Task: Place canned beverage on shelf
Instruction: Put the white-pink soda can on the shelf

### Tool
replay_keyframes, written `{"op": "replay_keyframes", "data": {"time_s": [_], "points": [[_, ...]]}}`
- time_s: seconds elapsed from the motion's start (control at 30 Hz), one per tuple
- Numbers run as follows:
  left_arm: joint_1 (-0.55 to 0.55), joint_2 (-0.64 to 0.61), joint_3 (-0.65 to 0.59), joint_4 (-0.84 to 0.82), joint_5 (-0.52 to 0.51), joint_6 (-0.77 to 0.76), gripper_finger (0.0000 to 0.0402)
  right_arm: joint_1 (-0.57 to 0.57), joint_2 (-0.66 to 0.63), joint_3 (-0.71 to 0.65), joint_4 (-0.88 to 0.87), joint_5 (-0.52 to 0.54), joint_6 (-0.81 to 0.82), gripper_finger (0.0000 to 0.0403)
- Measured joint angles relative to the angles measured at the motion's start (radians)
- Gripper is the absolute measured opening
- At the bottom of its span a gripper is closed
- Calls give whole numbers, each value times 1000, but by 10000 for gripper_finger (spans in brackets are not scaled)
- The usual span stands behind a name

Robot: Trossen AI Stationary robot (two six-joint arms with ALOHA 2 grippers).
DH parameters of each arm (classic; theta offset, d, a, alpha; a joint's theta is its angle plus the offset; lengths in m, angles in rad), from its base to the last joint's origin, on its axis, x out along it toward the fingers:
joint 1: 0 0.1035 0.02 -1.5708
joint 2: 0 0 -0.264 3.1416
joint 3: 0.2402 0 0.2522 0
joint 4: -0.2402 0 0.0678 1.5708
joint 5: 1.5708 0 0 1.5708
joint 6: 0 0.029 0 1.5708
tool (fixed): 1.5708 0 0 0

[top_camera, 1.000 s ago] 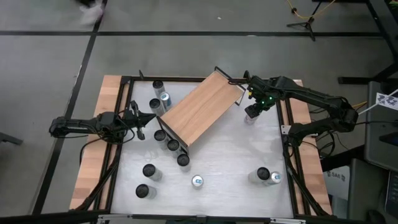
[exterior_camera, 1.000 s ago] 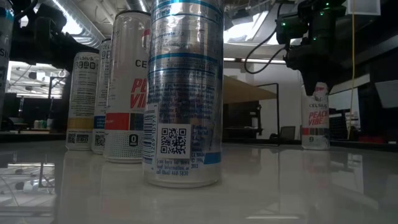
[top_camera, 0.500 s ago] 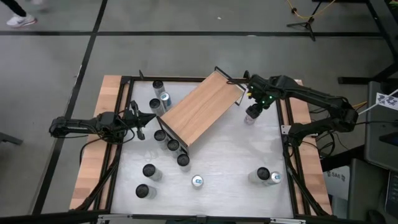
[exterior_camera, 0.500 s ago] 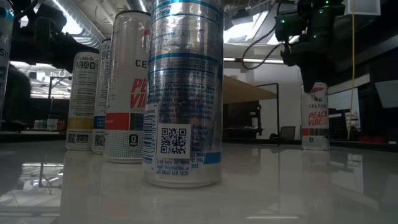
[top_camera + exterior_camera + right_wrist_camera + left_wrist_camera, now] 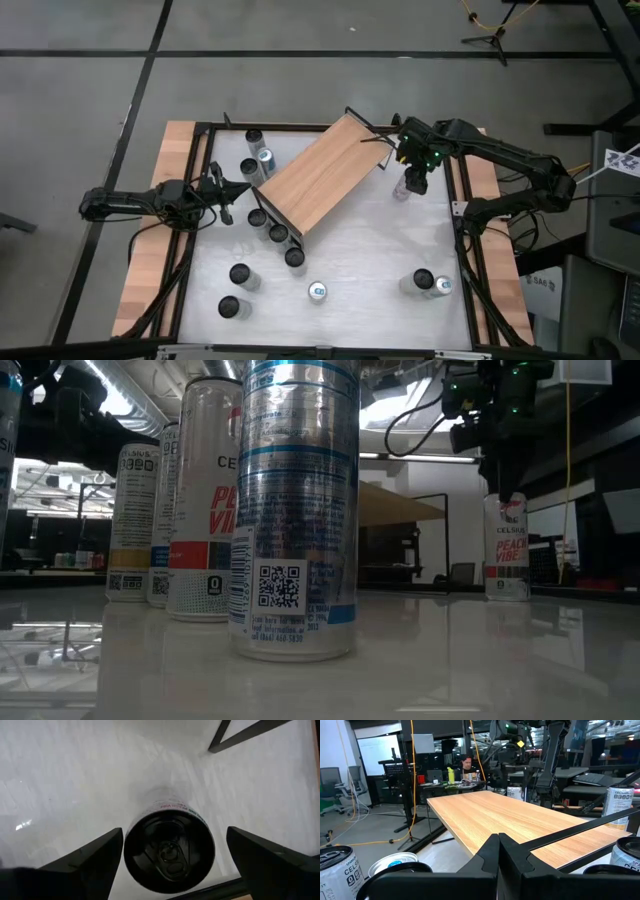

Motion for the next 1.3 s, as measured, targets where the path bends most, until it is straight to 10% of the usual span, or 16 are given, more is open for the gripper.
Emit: {"op": "replay_keyframes", "data": {"time_s": [0.93,1.3], "points": [[0,0,0,0,0,0,0,0,0,-82,39,0,-79,350],[0,0,0,0,0,0,0,0,-1,-82,40,-13,-77,245]]}}
